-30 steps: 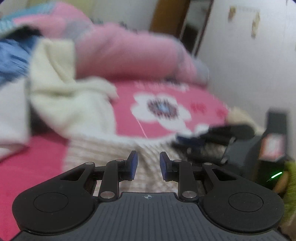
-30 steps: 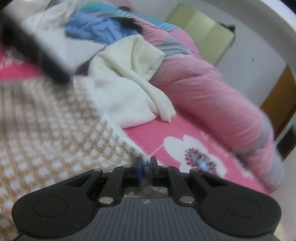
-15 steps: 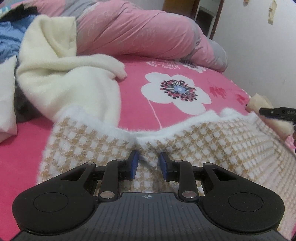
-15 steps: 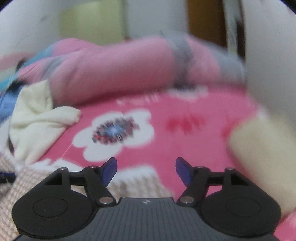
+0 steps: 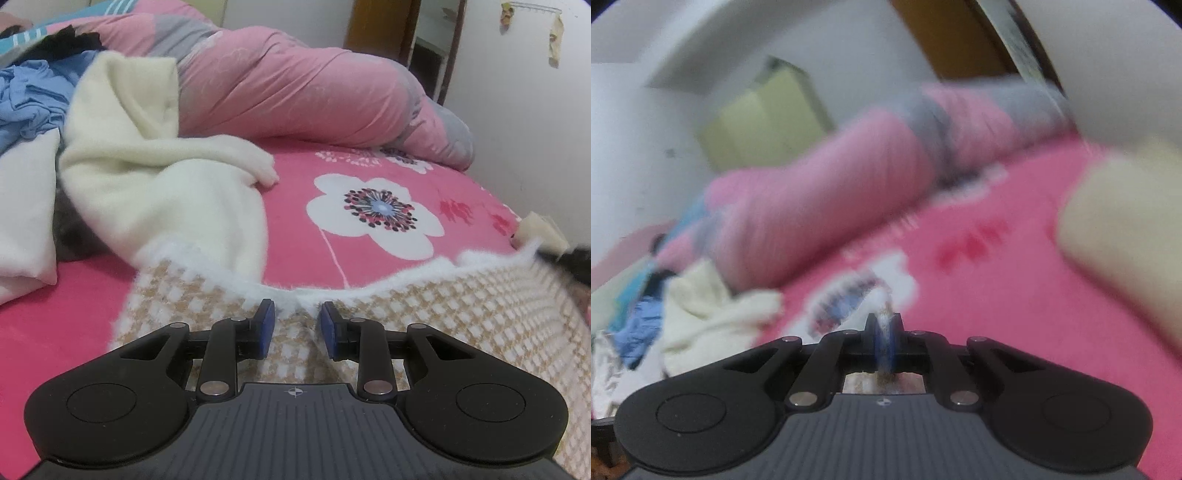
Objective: Fold clothes
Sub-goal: 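Release the cardigan edge with both tools and lift them above it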
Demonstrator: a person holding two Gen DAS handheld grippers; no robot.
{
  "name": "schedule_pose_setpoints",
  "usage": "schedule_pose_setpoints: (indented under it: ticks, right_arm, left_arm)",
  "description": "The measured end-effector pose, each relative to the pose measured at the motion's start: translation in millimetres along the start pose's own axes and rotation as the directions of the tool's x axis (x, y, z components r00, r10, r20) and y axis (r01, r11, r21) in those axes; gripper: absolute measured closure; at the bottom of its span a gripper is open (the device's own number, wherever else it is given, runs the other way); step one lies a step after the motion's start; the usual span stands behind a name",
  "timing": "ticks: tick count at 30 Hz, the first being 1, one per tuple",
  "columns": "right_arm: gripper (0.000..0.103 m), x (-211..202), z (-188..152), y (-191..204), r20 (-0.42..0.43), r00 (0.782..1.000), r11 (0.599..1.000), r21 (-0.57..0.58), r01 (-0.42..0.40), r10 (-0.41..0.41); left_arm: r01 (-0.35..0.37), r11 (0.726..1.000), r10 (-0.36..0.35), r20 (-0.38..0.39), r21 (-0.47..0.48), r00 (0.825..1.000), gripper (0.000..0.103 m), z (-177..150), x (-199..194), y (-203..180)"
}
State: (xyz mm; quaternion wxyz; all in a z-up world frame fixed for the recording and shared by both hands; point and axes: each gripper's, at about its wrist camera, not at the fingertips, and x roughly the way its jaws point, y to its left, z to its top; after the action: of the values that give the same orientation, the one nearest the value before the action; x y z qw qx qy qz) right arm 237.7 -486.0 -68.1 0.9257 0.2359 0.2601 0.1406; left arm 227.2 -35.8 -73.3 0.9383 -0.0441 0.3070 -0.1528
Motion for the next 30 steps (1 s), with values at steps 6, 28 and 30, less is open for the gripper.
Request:
schedule_pose_setpoints:
  ticks: [6,28,30]
  right_arm:
    - [0.070,-18.3,1.0,-6.8,0.000,0.991,0.990,0.056,0.132,-0.133]
    - [0.083,-22.0,-84.1,188.0,-0.078,0.995,0.825,-0.565,0.008,-0.064]
    - [0.087,6.7,-85.7,187.6,-0.109,0.991,0.834,-0.552,0.006,-0.079]
  left_arm:
    - [-0.024,1.000,0.023,0.037,0.020,0.999,0.075,3.3,-12.1,-3.6]
    - [0.168,0.963,-0.155,-0.075,0.209,0.985,0.064,-29.1,-13.2,-87.2]
    - [0.165,0.962,-0.155,-0.061,0.219,0.986,0.064,-30.8,-14.1,-88.9]
